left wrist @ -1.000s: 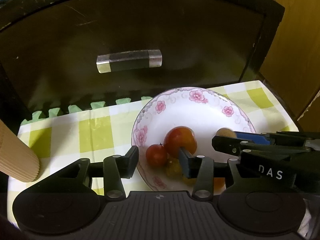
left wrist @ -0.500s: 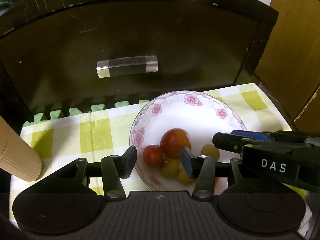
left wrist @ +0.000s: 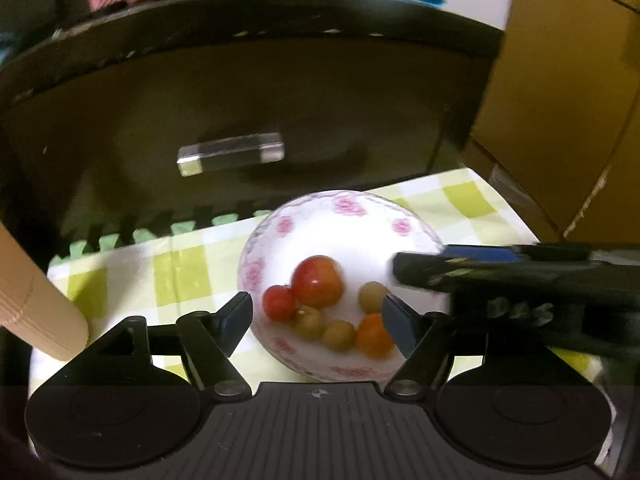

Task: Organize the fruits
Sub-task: 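Lift both open grippers away from the plate toward the remaining fruits, then move the right gripper around an orange mandarin while the left gripper approaches a red tomato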

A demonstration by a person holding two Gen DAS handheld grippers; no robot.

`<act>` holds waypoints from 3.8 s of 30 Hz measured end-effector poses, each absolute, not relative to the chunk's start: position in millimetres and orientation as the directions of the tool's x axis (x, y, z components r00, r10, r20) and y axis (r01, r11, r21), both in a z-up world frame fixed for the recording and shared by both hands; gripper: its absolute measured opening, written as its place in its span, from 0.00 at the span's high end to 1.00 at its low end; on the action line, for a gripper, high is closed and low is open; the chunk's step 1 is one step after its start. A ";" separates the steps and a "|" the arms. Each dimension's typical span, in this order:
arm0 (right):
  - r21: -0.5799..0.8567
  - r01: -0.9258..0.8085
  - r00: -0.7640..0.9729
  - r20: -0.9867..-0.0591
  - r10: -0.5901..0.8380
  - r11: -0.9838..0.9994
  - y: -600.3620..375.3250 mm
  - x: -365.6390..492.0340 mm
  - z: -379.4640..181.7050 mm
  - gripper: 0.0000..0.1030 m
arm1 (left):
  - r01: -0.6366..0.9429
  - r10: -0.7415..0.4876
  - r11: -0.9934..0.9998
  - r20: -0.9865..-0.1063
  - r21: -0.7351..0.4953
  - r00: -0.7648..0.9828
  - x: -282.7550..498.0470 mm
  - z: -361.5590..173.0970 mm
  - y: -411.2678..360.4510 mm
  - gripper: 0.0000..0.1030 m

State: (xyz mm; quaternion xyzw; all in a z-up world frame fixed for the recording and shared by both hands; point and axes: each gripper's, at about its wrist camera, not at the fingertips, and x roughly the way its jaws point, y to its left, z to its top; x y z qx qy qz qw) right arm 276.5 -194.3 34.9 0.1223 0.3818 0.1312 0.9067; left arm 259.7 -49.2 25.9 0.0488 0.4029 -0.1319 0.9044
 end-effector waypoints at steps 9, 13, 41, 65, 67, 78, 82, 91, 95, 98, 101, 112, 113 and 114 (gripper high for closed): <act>0.243 -0.176 0.719 -0.630 0.293 0.954 -178.7 258.1 52.3 0.62 | 0.306 -0.174 0.951 -0.729 0.051 0.662 240.2 28.6 -57.2 0.24; 0.249 -0.142 0.740 -0.616 0.270 0.958 -187.5 255.0 59.2 0.62 | 0.296 -0.160 0.954 -0.734 0.058 0.660 236.3 28.0 -53.2 0.24; 0.147 -0.165 0.639 -0.738 0.219 0.975 -170.9 190.1 44.7 0.62 | 0.224 -0.050 0.967 -0.775 0.120 0.630 189.4 26.3 -11.2 0.19; 0.124 -0.292 0.476 -0.841 0.257 0.948 -129.6 171.9 6.0 0.62 | 0.182 0.009 0.974 -0.831 0.132 0.555 195.0 9.5 15.9 0.14; 0.130 -0.303 0.462 -0.846 0.265 0.944 -125.4 172.7 3.0 0.62 | 0.180 0.008 0.975 -0.831 0.131 0.557 195.5 10.2 15.8 0.14; 0.172 -0.297 0.402 -0.870 0.286 0.939 -115.4 188.3 -18.9 0.62 | 0.190 0.007 0.973 -0.841 0.130 0.541 200.1 2.3 12.9 0.14; 0.171 -0.302 0.388 -0.877 0.285 0.938 -112.1 190.8 -24.3 0.64 | 0.196 0.001 0.973 -0.849 0.123 0.528 201.2 -3.0 10.1 0.14; 0.147 -0.293 0.404 -0.876 0.262 0.945 -120.0 186.6 -25.7 0.72 | 0.204 -0.040 0.976 -0.872 0.069 0.487 211.8 -15.8 2.1 0.14; 0.164 -0.280 0.403 -0.874 0.271 0.946 -129.7 183.1 -21.1 0.72 | 0.211 -0.068 0.977 -0.877 0.038 0.475 219.3 -20.4 -5.5 0.15; 0.168 -0.266 0.403 -0.875 0.268 0.949 -136.5 181.1 -19.6 0.72 | 0.222 -0.093 0.975 -0.875 0.017 0.476 221.4 -20.3 -10.9 0.15; 0.174 -0.249 0.399 -0.878 0.264 0.953 -142.2 180.8 -19.8 0.72 | 0.236 -0.108 0.972 -0.873 0.008 0.476 221.6 -21.7 -15.8 0.15; 0.192 -0.218 0.388 -0.883 0.265 0.957 -149.4 181.3 -21.5 0.72 | 0.267 -0.143 0.964 -0.880 -0.019 0.453 223.1 -27.4 -27.1 0.15; 0.190 -0.219 0.388 -0.883 0.265 0.957 -149.1 181.3 -21.1 0.72 | 0.270 -0.144 0.963 -0.880 -0.018 0.452 223.3 -28.1 -28.5 0.15; 0.190 -0.220 0.387 -0.883 0.264 0.957 -149.0 181.2 -20.7 0.72 | 0.274 -0.144 0.962 -0.882 -0.017 0.450 223.4 -29.1 -30.3 0.15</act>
